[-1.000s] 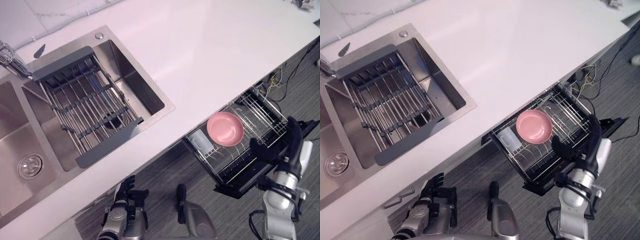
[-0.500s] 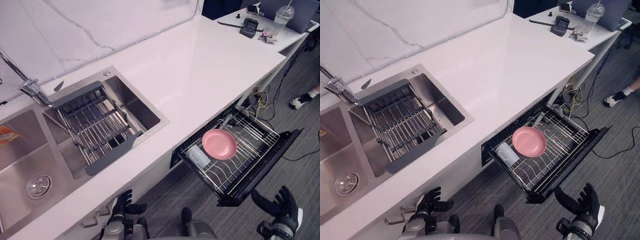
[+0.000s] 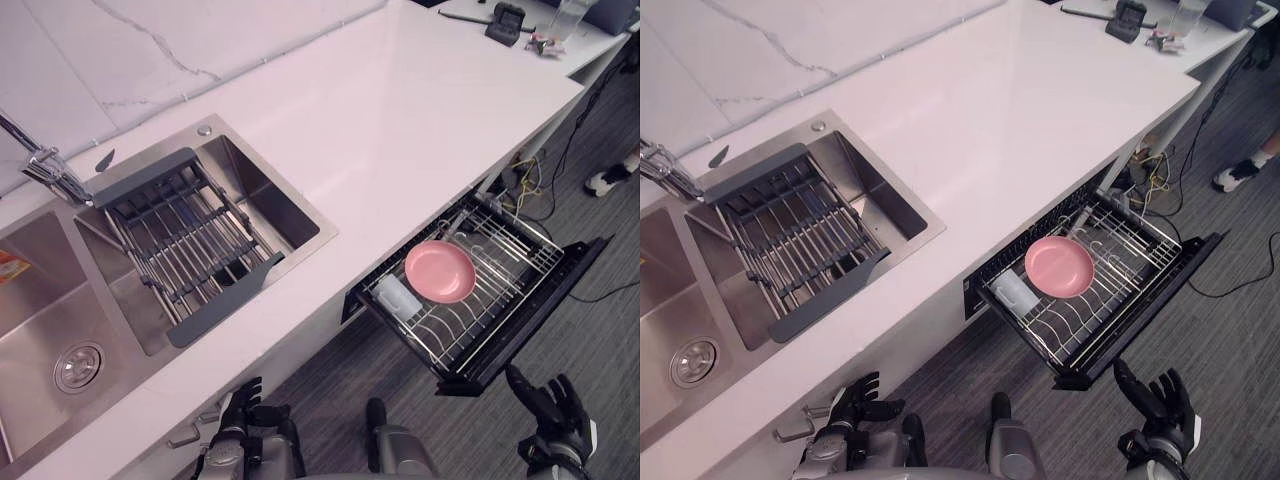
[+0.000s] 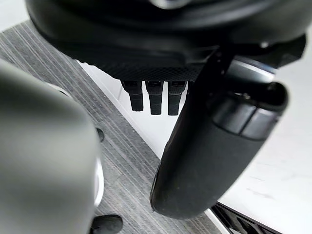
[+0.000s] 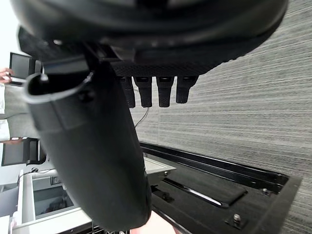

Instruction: Walk over to the sink, pick up the cup, carry it to the dishwasher, place the cup inside the dishwasher, then close the dishwasher door

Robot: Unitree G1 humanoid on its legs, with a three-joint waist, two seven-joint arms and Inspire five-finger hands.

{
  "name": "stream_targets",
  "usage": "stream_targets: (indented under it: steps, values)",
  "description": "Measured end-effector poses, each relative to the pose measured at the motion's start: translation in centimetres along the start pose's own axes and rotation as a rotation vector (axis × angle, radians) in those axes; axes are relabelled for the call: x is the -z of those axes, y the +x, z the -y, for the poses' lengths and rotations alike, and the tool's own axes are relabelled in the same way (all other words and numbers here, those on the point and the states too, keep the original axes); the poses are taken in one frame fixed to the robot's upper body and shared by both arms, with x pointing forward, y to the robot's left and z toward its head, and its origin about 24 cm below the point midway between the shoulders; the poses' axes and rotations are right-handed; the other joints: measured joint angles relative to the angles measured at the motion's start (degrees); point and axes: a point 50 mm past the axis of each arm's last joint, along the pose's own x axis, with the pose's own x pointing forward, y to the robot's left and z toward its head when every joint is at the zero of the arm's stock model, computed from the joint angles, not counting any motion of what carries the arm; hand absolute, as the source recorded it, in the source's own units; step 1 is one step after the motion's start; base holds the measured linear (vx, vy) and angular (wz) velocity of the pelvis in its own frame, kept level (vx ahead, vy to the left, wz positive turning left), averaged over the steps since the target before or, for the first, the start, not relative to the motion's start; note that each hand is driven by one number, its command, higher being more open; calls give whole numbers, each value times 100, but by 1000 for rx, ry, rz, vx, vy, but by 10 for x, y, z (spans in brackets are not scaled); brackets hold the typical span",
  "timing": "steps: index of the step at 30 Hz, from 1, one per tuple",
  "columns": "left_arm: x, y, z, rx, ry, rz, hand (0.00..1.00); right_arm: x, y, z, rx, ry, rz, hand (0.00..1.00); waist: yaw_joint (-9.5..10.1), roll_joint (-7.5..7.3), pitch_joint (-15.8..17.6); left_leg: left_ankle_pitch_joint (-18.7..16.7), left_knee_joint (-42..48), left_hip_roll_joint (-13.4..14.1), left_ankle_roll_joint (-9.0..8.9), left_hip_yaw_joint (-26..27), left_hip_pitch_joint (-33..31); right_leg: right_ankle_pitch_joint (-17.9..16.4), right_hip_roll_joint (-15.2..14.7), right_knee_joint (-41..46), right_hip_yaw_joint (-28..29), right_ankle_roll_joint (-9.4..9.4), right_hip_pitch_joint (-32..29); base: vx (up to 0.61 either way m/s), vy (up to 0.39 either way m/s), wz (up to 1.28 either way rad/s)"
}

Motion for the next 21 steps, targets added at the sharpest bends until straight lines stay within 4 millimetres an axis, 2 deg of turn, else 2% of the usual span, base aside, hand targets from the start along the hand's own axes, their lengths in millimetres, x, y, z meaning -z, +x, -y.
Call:
stream_targets:
  steps: [5, 8, 12, 15, 21]
  values:
    - [-1, 0, 1, 9, 17, 6, 90, -7, 2, -13, -57, -8, 27, 90, 21, 43, 88, -10, -1, 0, -10, 6, -40, -8, -9, 9, -11, -1, -45, 0, 0, 0]
    - [-2, 1, 2, 22, 35, 9, 90, -15, 3, -27, -134, -46, 55, 90, 24, 61, 101, 9, -26, -5, -5, -4, -73, -6, -12, -11, -24, 4, -75, 11, -2, 2]
    - [-5, 1, 6, 43, 51, 23, 90, -18, 7, -66, -265, -65, 64, 90, 64, 104, 124, 168, -227, -70, -10, -147, -51, -5, -57, -79, -160, 10, -68, 37, -11, 18]
    - [-5, 1, 9, 60, 60, 28, 90, -19, 14, -76, -283, -81, 57, 90, 67, 192, 172, 288, -401, -119, -12, -301, -35, 4, -96, -140, -282, 18, -29, 26, -10, 22]
    - [-5, 1, 10, 67, 66, 37, 90, -27, 25, -111, -365, -105, 76, 90, 53, 231, 193, 526, -715, -177, -16, -394, 62, 129, -105, -318, -346, 9, 57, -27, -2, 9]
